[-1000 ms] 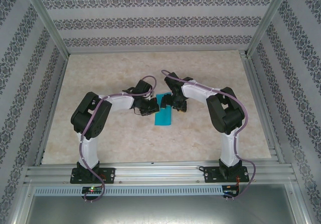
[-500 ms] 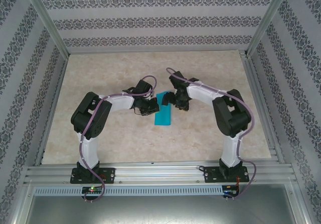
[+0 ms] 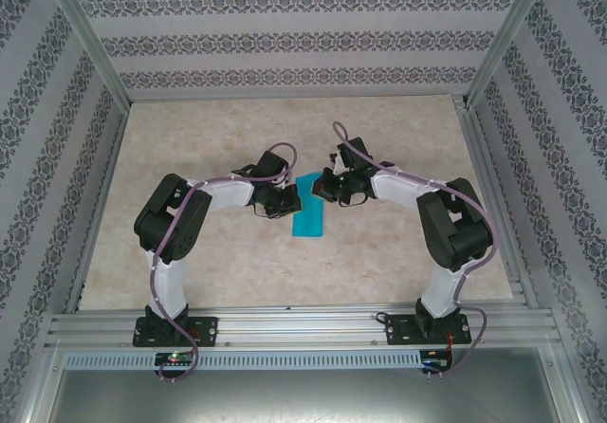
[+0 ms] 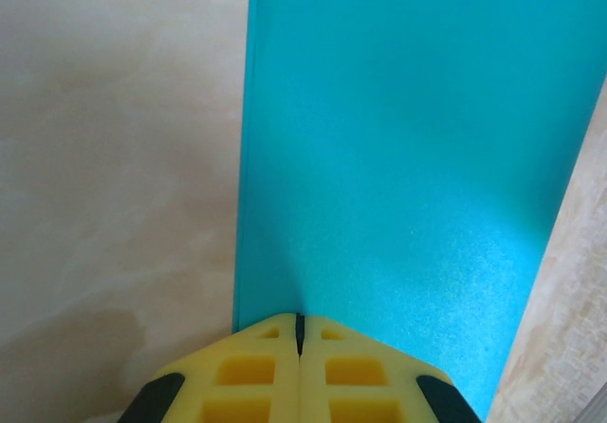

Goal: Fold a paper plane with a square sheet of paper (pick it up from the middle)

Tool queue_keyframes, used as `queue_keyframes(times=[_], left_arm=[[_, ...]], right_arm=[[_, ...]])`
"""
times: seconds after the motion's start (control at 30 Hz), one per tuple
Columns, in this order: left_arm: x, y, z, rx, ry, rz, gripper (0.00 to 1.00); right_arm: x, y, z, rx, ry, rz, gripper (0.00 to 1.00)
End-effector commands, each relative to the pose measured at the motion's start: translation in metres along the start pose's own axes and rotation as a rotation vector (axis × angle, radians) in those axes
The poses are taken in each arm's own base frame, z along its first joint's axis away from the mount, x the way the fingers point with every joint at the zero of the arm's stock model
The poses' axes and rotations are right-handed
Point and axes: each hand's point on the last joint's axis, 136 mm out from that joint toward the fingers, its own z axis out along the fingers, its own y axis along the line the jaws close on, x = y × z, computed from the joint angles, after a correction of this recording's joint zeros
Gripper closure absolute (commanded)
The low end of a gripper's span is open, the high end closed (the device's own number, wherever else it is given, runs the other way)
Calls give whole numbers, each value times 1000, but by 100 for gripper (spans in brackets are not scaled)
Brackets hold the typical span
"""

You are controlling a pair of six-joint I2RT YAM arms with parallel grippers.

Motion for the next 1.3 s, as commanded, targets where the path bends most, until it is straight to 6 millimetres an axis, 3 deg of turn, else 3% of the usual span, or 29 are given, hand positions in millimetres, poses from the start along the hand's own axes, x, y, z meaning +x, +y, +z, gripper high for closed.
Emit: queue_keyframes(times=[0.0, 0.2, 0.9, 1.0, 1.17, 1.27], left_arm=[[21, 28, 7, -111, 57, -10, 100], [21, 28, 8, -109, 59, -11, 100], [25, 33, 9, -116, 66, -13, 100], [25, 33, 10, -113, 68, -17, 100], [26, 33, 9, -116, 70, -13, 100], [25, 32, 9, -116, 68, -13, 100]], right_arm=[[4, 1, 6, -49, 21, -14, 100], [11, -10, 18, -56, 71, -2, 100], [30, -80, 32, 53, 92, 11, 93], [27, -71, 28, 21, 70, -6, 91], [16, -23, 8, -113, 39, -80, 90], [15, -10, 2, -152, 39, -89, 91]])
